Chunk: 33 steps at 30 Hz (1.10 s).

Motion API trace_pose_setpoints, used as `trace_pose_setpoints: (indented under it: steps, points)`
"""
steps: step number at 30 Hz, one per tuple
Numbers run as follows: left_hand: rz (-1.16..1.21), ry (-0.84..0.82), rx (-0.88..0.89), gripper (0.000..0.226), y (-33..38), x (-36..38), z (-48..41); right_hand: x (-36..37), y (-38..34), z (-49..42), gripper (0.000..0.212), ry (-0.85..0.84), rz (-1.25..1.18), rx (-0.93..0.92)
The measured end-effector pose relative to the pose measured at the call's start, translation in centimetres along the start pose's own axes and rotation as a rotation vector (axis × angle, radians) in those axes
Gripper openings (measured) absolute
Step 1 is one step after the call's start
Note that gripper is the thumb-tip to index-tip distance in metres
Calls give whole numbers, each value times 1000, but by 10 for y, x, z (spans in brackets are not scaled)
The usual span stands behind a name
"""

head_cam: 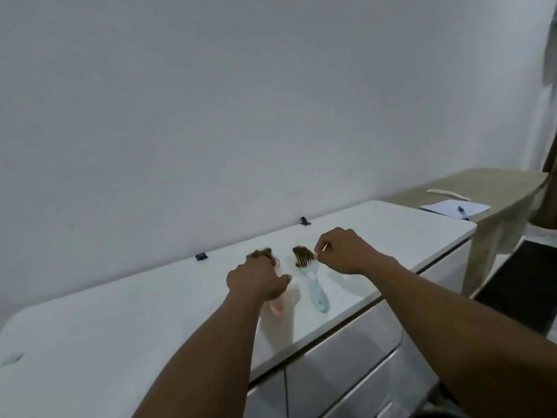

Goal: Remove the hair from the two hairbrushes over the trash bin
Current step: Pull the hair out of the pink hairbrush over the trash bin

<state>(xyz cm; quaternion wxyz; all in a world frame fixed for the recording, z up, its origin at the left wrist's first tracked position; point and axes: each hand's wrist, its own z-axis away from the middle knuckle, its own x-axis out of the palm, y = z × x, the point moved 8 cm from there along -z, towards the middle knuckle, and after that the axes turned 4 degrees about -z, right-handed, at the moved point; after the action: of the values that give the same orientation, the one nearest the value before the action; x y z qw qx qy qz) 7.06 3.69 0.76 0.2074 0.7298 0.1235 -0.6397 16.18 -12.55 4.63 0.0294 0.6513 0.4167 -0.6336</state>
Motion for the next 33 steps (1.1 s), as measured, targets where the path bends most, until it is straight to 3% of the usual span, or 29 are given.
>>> trace_pose_setpoints:
  steps: [11, 16, 20, 24, 30, 33]
  points:
    - [69, 43, -115, 31, -23, 22, -25, 33, -3, -44, 20, 59, -6, -2]
    - [129, 82, -101, 33, -21, 11, -16, 22, -9, -36, 16, 65, -61, 16]
    - [191, 165, -3, 36, -2, -12, -4, -11, -11, -12, 16, 121, -83, 25]
    - [313, 227, 144, 40, 41, -36, 21, -57, 3, 26, 34, 220, -156, 87]
    - [302, 303, 392, 30, 131, -52, 74, -134, 48, 95, 54, 418, -248, 198]
    - [273, 302, 511, 29, 174, -45, 97, -163, 71, 132, 49, 501, -316, 237]
